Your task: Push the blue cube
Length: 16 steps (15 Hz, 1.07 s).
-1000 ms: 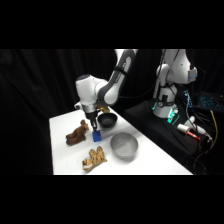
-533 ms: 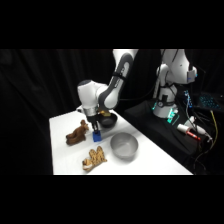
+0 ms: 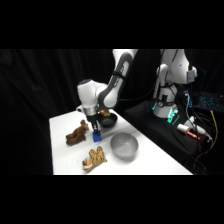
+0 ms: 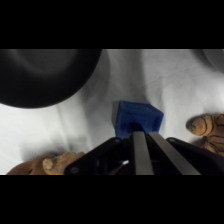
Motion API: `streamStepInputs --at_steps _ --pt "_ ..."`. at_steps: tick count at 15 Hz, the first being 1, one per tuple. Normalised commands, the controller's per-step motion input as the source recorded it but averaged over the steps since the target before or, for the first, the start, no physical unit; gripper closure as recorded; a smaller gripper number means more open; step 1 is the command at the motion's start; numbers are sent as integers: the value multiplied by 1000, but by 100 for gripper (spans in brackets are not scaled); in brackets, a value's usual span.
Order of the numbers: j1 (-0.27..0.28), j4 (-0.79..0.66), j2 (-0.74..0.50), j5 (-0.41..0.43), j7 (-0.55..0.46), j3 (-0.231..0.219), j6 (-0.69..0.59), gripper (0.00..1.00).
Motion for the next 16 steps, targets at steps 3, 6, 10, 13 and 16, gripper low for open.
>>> streamStepInputs --at_steps 3,6,10,13,16 --pt "32 -232 -454 32 -24 2 -210 96" --pt "106 -189 -516 -91 69 -68 -353 97" --pt "125 -75 -449 -183 139 -87 -396 96" --pt "87 61 -306 -149 84 -41 -354 97" --pt "47 131 -170 -70 -24 -11 -273 99"
